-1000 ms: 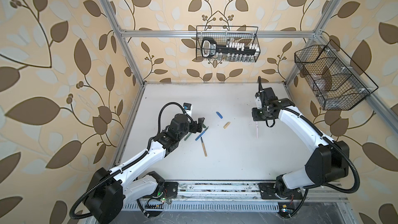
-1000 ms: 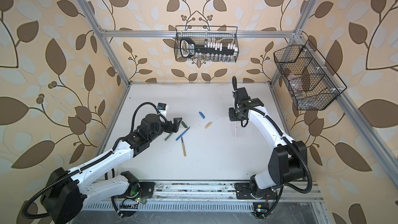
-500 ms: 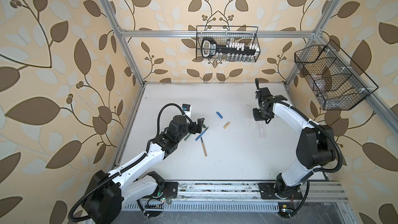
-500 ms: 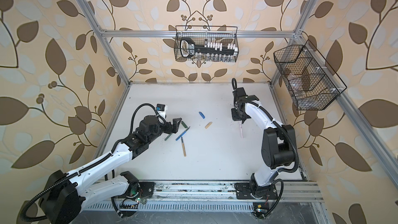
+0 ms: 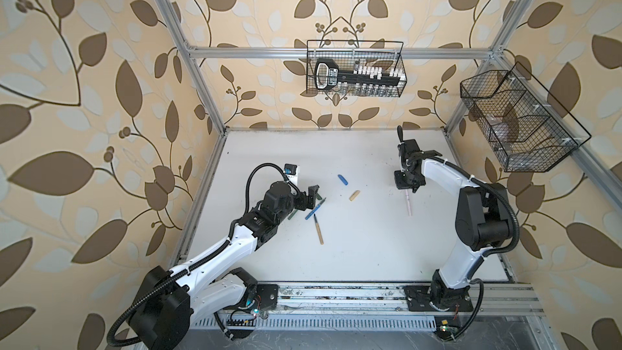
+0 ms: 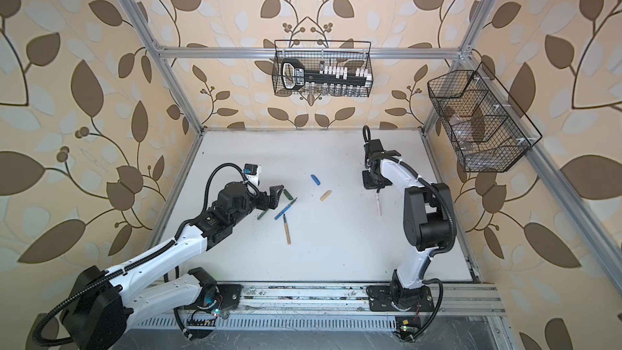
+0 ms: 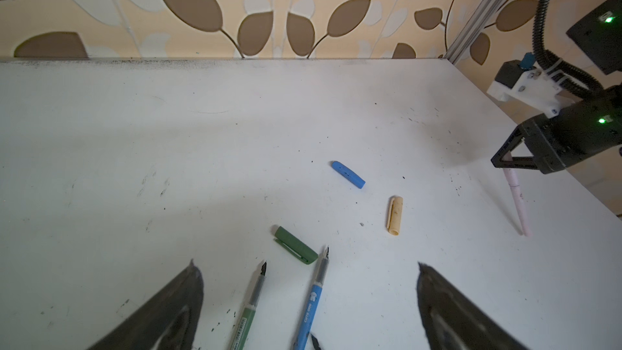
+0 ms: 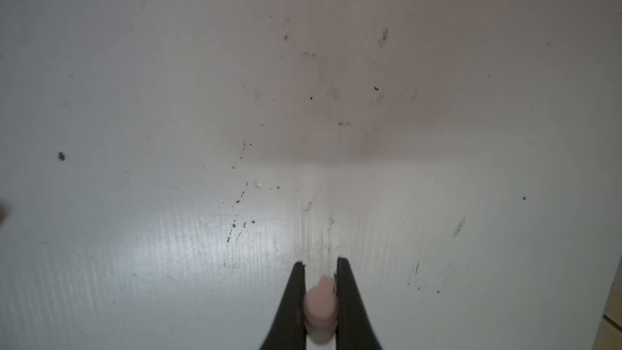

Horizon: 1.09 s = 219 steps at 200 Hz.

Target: Insert the pens into the pen caps

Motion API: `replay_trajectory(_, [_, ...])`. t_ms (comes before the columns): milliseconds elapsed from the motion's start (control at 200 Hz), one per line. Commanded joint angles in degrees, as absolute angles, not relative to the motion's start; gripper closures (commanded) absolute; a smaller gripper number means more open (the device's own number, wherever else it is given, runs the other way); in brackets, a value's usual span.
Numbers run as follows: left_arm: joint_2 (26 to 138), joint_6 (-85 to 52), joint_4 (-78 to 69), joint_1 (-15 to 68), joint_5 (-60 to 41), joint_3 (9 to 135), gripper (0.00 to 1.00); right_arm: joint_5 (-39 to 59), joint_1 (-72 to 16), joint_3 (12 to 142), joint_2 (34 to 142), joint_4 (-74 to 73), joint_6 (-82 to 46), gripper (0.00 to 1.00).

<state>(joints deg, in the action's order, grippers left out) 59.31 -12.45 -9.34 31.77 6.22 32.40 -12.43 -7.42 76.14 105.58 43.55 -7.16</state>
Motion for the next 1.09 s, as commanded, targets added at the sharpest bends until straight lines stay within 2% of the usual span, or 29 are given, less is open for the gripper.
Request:
replay_trajectory(0, [58.1, -13.0, -12.9, 31.3, 8.1, 31.1, 0.01, -15.5, -7.1, 79.9, 109.0, 44.0, -5.4, 1.0])
replay_trajectory(225, [58.0, -12.8, -12.7, 31.3, 8.0, 31.3, 0.01, -15.9, -5.9, 80.9, 111.7, 42.8, -5.4, 1.0])
replay_trajectory(480, [59.0, -12.8, -12.4, 31.2, 7.1, 31.6, 0.01, -16.4, -4.6, 80.7, 114.3, 40.4, -5.0, 0.9])
replay_trajectory(665, [58.6, -12.8, -12.3, 31.2, 7.0, 31.6, 0.01, -16.2, -4.3, 80.8, 116.1, 39.3, -4.4, 0.86])
replay_trajectory(915, [59.8, -12.8, -12.9, 31.3, 7.4, 31.5, 0.01, -16.0, -3.9, 80.7, 116.6, 38.3, -4.4, 0.71])
replay_trajectory(1090, [59.5, -13.0, -12.9, 31.2, 7.2, 31.5, 0.01, -16.2, -3.9, 79.3, 112.7, 36.1, -4.0, 0.6])
